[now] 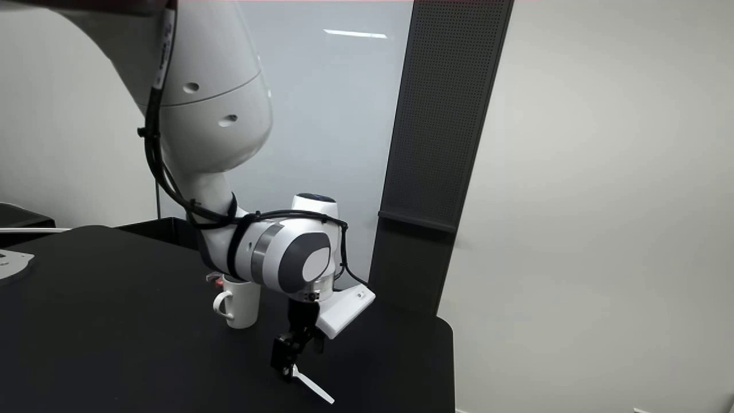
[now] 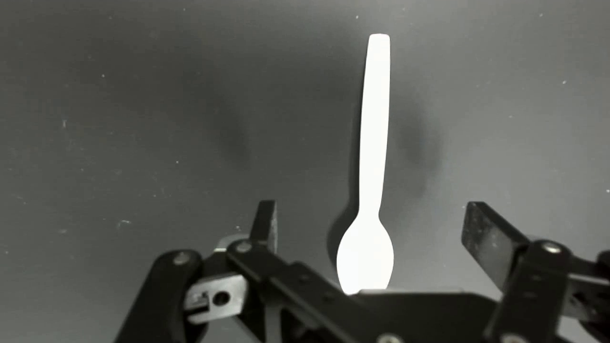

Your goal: Put the white spoon in the white mug

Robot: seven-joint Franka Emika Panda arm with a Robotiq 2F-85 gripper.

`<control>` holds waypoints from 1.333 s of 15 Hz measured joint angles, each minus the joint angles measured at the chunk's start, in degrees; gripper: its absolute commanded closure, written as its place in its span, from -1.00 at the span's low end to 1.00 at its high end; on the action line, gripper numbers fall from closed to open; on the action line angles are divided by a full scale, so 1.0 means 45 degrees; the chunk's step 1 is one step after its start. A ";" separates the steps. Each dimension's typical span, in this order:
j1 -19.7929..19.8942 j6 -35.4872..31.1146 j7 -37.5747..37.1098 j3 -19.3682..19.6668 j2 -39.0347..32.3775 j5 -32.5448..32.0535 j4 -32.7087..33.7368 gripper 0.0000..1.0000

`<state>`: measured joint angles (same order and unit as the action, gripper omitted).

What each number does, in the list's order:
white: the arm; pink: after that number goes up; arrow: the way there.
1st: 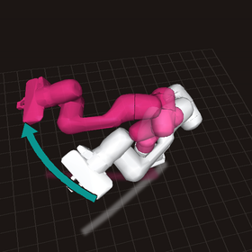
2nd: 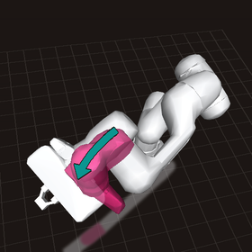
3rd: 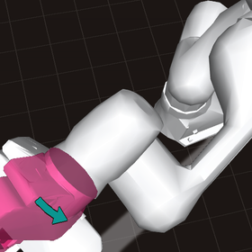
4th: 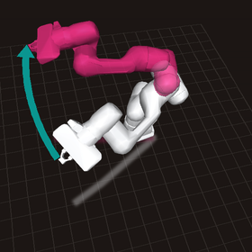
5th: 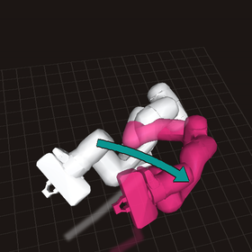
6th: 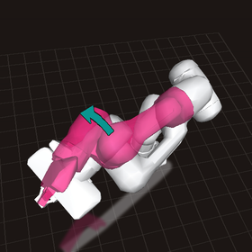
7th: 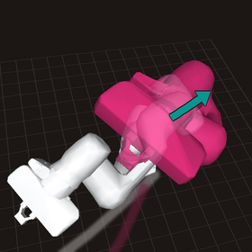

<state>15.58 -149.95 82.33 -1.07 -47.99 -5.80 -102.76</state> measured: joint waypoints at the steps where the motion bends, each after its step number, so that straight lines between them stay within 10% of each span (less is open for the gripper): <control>1: -0.0032 -0.0138 0.0000 -0.0029 -0.0004 0.0000 -0.0088 -1.00; 9: -0.0067 -0.1066 0.0000 -0.0370 -0.0151 0.0000 -0.0644 -1.00; 10: -0.0067 -0.1109 0.0000 -0.0384 -0.0171 0.0000 -0.0680 -0.50; 20: -0.0067 -0.1491 0.0000 -0.0459 -0.0239 -0.0006 -0.0731 0.75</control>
<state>15.28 -156.66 82.33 -3.14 -49.07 -5.83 -106.05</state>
